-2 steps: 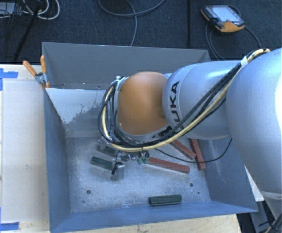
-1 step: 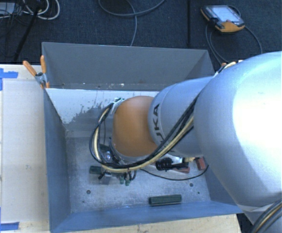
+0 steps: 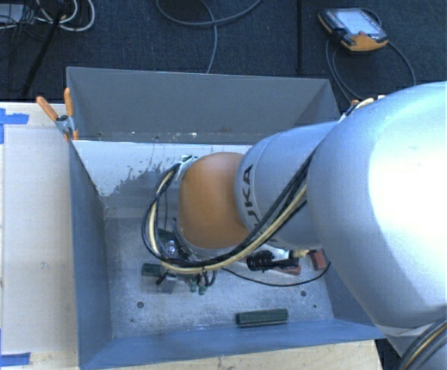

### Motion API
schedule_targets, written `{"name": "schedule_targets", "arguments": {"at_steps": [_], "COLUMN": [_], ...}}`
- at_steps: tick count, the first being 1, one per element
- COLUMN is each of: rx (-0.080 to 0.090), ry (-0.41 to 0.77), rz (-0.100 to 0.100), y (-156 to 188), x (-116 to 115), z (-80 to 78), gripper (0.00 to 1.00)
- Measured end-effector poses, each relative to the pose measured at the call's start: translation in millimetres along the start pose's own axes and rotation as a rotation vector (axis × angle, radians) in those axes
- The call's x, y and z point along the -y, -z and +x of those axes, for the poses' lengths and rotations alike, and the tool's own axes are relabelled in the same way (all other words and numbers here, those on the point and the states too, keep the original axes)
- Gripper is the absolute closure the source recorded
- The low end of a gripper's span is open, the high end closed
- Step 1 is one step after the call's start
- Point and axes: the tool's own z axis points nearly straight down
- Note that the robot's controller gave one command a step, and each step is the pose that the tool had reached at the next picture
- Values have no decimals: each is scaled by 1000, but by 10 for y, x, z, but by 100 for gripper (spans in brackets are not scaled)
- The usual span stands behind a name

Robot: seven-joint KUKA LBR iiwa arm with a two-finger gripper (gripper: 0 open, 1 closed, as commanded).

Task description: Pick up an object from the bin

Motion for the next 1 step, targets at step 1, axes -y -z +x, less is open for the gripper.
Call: {"name": "schedule_targets", "arguments": {"at_steps": [1], "rx": [-13], "ry": [23], "rz": [6], "y": [497], "x": [-105], "z": [-157], "gripper": [100]}}
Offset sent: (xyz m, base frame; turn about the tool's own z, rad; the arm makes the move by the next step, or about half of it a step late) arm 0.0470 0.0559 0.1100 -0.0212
